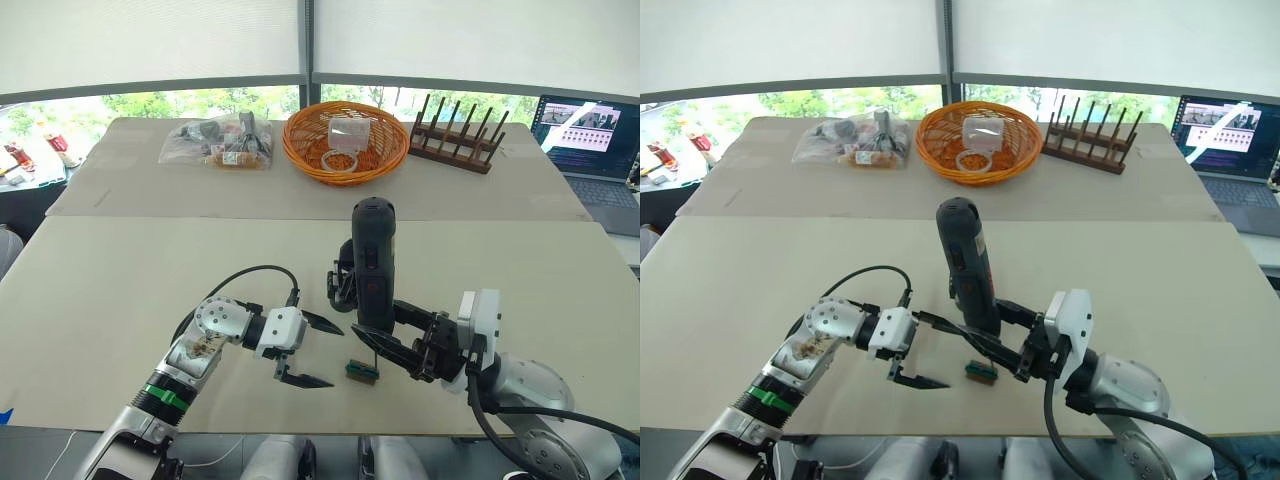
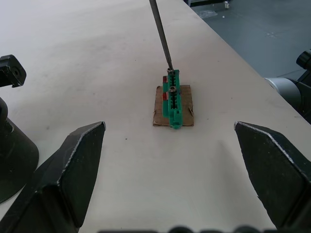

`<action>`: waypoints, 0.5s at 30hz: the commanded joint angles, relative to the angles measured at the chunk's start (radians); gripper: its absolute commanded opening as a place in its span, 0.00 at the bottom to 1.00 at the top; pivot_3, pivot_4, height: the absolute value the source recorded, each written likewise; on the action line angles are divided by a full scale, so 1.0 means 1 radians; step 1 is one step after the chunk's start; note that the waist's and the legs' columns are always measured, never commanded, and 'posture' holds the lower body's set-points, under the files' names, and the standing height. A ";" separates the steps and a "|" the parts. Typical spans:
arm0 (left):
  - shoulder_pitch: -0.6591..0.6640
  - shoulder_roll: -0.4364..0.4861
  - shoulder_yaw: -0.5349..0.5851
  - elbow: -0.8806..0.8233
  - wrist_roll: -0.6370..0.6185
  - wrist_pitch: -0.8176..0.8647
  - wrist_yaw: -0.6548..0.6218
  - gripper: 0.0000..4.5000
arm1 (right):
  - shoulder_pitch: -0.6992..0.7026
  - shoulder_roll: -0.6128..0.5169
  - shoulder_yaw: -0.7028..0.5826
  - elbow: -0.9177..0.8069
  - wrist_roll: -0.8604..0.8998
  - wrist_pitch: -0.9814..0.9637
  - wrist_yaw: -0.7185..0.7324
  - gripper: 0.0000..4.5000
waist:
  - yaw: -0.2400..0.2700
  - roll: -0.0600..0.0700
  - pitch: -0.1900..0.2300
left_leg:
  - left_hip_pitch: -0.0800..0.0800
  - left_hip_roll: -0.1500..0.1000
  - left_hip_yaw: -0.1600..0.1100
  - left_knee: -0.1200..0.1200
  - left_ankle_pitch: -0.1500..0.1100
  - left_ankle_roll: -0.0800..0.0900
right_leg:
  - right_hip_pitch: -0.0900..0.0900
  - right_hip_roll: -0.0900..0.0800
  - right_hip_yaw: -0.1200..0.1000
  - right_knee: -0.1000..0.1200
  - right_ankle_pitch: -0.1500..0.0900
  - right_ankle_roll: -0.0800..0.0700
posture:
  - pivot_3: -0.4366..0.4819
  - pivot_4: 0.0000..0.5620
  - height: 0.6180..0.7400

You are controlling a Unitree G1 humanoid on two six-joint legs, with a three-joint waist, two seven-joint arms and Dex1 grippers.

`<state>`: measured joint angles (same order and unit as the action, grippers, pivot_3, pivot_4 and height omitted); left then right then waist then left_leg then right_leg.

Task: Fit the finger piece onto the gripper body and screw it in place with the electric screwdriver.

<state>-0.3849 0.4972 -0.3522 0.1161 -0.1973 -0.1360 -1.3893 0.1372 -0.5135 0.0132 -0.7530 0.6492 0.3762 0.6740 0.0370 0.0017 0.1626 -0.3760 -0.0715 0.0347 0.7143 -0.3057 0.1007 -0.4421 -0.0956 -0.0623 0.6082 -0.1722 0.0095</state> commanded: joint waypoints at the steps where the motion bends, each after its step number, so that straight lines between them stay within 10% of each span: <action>1: -0.013 -0.001 0.005 -0.018 -0.008 -0.028 -0.004 1.00 | -0.004 -0.003 -0.024 -0.037 0.028 -0.015 0.001 0.42 | 0.000 0.000 0.000 | 0.000 0.000 0.000 0.000 0.000 0.000 | 0.000 0.000 0.000 0.000 0.000 0.000 | 0.48 0.27 1.00; 15: -0.015 -0.001 0.005 -0.018 -0.007 -0.028 -0.004 1.00 | 0.004 -0.003 -0.017 -0.030 0.022 -0.024 0.007 0.42 | 0.000 0.000 0.000 | 0.000 0.000 0.000 0.000 0.000 0.000 | 0.000 0.000 0.000 0.000 0.000 0.000 | 0.48 0.27 1.00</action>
<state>-0.3861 0.4972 -0.3521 0.1161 -0.1973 -0.1362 -1.3897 0.1443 -0.5199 0.0133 -0.7525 0.6493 0.3762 0.6753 0.0370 0.0017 0.1626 -0.3760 -0.0715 0.0347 0.7143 -0.3058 0.1007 -0.4421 -0.0958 -0.0623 0.6082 -0.1722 0.0095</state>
